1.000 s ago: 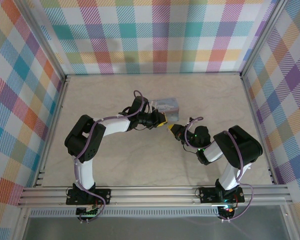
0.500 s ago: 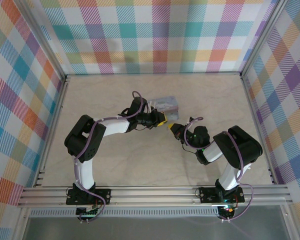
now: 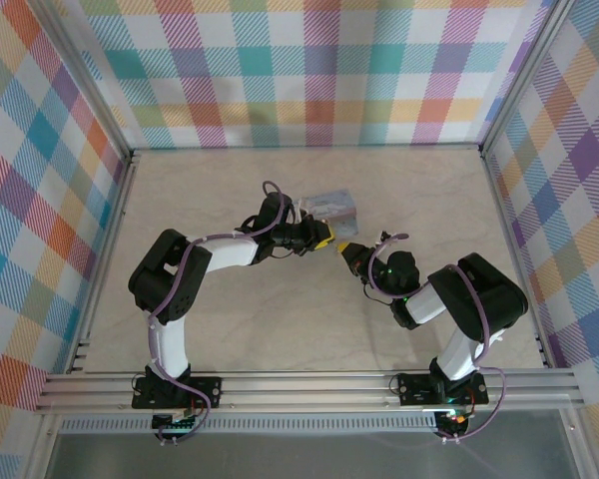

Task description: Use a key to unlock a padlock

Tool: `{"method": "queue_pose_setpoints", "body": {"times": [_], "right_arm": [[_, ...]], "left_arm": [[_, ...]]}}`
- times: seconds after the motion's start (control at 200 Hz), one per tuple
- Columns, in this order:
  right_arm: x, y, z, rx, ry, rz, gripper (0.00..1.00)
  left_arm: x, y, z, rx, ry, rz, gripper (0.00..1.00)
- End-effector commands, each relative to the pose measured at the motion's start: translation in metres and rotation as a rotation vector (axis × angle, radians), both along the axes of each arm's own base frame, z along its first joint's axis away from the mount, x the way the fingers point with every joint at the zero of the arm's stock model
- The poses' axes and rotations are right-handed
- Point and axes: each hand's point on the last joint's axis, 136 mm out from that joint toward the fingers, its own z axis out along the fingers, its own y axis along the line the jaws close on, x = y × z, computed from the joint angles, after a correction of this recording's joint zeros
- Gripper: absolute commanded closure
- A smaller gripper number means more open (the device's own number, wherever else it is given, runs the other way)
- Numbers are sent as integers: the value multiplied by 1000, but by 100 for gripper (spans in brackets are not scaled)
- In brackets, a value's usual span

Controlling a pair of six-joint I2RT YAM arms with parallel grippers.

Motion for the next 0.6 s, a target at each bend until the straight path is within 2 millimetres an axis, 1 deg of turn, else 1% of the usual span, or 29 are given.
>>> {"method": "queue_pose_setpoints", "body": {"times": [0.0, 0.115, 0.215, 0.35, 0.48, 0.595], "right_arm": [[5, 3, 31, 45, -98, -15, 100], [3, 5, 26, 39, -87, -6, 100], [1, 10, 23, 35, -80, 10, 100], [2, 17, 23, 40, -80, 23, 100], [4, 18, 25, 42, -86, 25, 100], [5, 14, 22, 39, -76, 1, 100]], "left_arm": [[-9, -6, 5, -46, 23, -41, 89], [-7, -7, 7, -62, 28, -30, 89], [-5, -8, 9, -65, 24, -26, 89], [-4, -8, 11, -70, 24, -25, 89], [-5, -8, 12, -75, 28, -21, 89], [-5, -8, 15, -79, 22, -23, 89]]}}
